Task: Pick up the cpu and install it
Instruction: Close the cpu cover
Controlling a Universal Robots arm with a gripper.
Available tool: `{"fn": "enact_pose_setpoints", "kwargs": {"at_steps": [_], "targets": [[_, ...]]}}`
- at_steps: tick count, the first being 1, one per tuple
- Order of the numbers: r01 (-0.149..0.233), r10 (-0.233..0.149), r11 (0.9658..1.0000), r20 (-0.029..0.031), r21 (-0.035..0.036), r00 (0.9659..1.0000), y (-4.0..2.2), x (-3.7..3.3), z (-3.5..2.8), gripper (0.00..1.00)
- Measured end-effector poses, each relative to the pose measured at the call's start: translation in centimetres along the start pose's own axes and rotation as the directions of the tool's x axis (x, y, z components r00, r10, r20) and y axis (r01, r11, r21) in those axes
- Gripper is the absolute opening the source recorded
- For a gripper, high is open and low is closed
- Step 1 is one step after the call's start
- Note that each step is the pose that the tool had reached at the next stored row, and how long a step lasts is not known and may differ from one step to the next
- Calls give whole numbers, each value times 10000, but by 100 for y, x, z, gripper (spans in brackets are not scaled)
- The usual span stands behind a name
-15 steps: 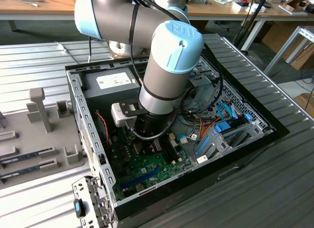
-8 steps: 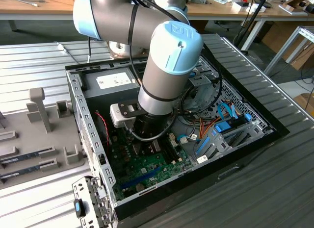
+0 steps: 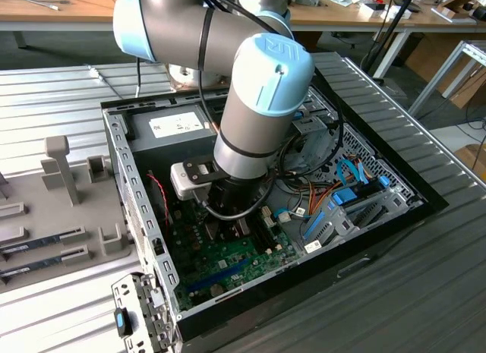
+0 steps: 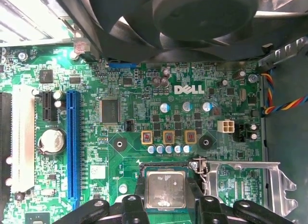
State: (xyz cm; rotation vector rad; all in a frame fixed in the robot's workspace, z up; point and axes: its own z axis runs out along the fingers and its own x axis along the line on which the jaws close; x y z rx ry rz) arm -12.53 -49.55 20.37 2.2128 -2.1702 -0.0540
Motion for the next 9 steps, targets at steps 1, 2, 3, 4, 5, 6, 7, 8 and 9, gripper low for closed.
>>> {"fn": "enact_pose_setpoints", "kwargs": {"at_steps": [1,2,3,4,5,6,7,8,9], "targets": [[0,0,10000,1,1,10000,0,0,2,43],[0,0,10000,0,0,10000,0,0,4,43],[0,0,10000,-1,0,10000,0,0,6,43],[0,0,10000,0,0,10000,0,0,7,43],[0,0,10000,-1,-1,10000,0,0,8,43],[4,-4,10000,-2,-1,10000,0,0,9,43],[24,-24,10000,-16,0,10000,-1,-1,10,43],[47,-47,10000,-34,0,10000,-1,-1,10,43],[114,-114,9999,-84,-1,9999,0,0,10,43]]}}
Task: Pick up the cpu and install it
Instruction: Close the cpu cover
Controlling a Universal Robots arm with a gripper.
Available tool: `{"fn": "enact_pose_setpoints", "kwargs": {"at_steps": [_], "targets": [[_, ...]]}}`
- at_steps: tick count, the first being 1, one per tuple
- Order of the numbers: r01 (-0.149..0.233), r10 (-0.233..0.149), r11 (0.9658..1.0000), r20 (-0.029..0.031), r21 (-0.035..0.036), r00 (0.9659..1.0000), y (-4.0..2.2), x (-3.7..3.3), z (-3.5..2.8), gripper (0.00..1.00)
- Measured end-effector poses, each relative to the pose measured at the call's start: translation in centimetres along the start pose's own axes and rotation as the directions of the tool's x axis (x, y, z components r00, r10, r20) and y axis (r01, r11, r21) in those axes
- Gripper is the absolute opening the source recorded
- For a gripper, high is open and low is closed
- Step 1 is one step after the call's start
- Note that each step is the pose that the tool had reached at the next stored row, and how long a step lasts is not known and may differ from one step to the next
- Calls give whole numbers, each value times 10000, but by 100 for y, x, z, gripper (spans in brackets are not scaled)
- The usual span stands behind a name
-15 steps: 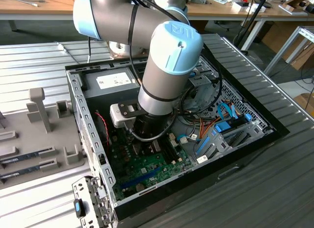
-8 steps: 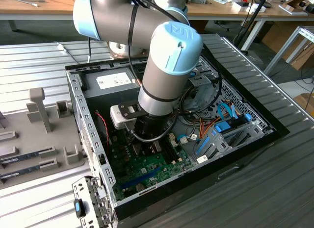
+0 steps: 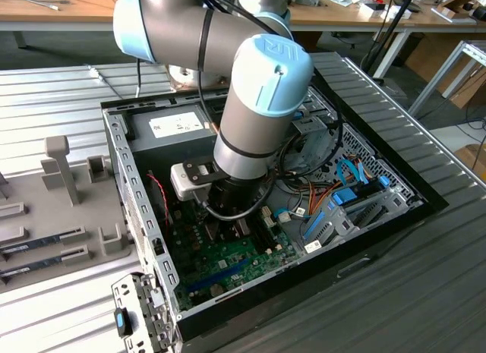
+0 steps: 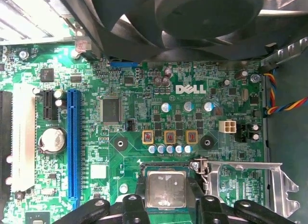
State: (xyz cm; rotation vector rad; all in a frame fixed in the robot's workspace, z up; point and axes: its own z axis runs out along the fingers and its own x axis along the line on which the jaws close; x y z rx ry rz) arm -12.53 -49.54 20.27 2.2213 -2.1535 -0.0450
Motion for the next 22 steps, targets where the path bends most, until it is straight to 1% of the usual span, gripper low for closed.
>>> {"fn": "enact_pose_setpoints", "kwargs": {"at_steps": [1,9,11,14,15,19,21,22], "targets": [[37,-37,10000,-25,-1,10000,0,1,0,43],[26,-26,10000,-26,-3,10000,-4,63,0,43],[25,-25,10000,-35,-9,10000,-28,64,-1,43],[23,-23,10000,-69,-21,10000,-65,65,-2,43],[24,-24,10000,-82,-24,10000,-72,66,-3,43],[30,-30,10000,-92,-29,10000,-84,66,-5,43],[31,-32,10000,-93,-28,10000,-84,66,-21,43],[32,-32,10000,-94,-29,10000,-83,67,-44,43]]}}
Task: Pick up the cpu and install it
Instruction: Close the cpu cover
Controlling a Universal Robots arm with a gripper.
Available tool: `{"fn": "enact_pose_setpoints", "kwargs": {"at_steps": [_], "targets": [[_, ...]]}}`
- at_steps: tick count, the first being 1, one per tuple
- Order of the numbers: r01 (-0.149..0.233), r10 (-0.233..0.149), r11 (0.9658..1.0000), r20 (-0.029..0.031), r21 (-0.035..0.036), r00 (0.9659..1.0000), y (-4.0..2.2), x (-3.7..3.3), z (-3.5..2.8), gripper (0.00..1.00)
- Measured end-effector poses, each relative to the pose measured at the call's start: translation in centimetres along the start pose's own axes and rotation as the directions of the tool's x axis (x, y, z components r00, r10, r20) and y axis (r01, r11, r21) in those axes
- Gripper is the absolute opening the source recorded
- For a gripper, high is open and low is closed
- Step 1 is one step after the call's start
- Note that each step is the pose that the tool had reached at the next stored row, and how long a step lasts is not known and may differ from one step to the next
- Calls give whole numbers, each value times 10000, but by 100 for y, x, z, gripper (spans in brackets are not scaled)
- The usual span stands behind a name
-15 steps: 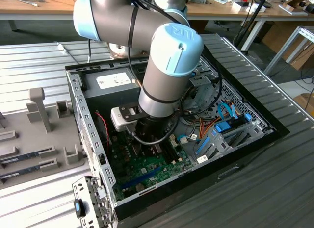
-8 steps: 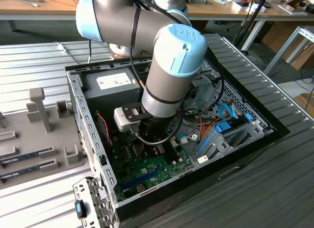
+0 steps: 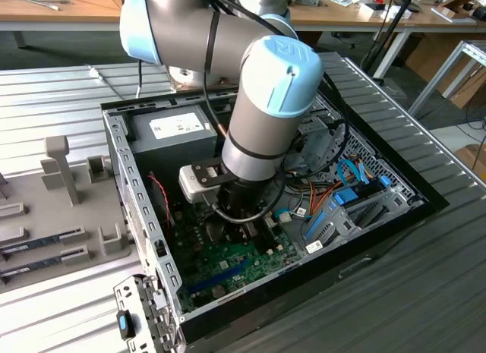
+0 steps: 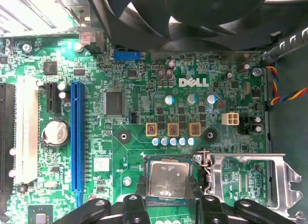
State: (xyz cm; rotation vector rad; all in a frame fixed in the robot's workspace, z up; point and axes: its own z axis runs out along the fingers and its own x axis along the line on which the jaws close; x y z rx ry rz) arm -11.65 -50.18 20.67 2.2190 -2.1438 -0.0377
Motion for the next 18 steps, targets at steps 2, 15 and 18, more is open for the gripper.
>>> {"fn": "enact_pose_setpoints", "kwargs": {"at_steps": [2,15,18], "targets": [[1,-1,10000,3,1,10000,2,0,-41,43],[0,0,10000,4,2,10000,47,1,-147,50],[-167,167,9999,14,-2,9999,80,-1,-109,50]]}}
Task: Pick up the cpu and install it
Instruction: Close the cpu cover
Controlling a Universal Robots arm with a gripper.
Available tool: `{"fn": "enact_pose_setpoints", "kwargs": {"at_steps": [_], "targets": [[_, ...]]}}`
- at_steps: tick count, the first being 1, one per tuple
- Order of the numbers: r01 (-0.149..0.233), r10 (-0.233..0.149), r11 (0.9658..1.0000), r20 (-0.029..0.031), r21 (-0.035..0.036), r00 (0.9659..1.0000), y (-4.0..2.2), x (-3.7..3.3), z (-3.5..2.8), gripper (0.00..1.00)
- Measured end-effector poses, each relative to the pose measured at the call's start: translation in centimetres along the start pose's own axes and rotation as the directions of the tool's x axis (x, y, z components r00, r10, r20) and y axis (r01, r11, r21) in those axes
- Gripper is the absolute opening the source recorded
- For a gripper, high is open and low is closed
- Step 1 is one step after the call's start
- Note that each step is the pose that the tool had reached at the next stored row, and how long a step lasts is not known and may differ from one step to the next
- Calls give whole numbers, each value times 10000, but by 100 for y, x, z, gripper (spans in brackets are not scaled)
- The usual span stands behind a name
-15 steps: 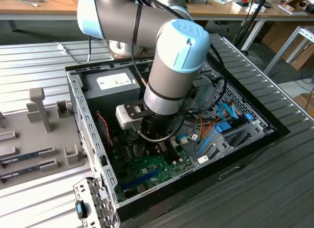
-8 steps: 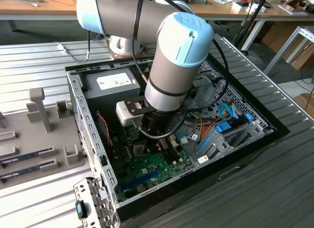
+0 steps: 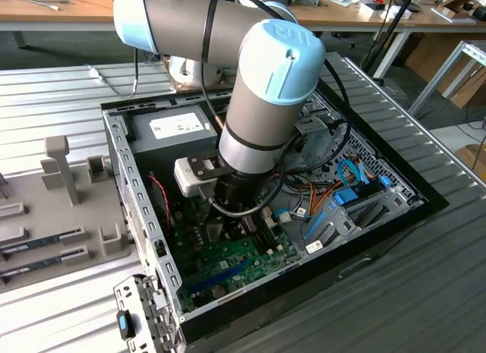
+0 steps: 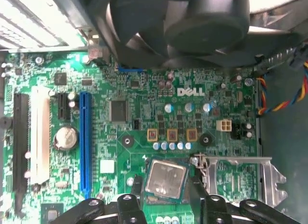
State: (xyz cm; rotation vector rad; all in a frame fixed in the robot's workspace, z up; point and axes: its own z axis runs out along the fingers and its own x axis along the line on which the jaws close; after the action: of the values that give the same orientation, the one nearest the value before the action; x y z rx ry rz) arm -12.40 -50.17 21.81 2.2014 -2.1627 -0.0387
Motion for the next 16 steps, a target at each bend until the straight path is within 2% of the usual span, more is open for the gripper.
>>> {"fn": "enact_pose_setpoints", "kwargs": {"at_steps": [1,2,4,7,10,11,12,14,15,16], "targets": [[-137,137,9999,7,-3,9999,0,0,9,50],[-438,438,9990,24,-10,9990,-1,0,26,50],[-1024,1024,9947,57,-24,9947,-3,-1,58,50],[-1557,1557,9878,84,-41,9878,-4,-1,76,50],[-1930,1931,9812,106,-51,9811,-1,-2,81,50],[-1933,1933,9811,106,-52,9811,14,-1,82,50],[-1934,1935,9811,107,-47,9810,56,-2,84,50],[-1999,1999,9798,112,-46,9797,78,-4,89,50],[-2191,2191,9757,120,-54,9756,78,-3,94,50],[-2464,2464,9692,124,-61,9691,78,-4,102,50]]}}
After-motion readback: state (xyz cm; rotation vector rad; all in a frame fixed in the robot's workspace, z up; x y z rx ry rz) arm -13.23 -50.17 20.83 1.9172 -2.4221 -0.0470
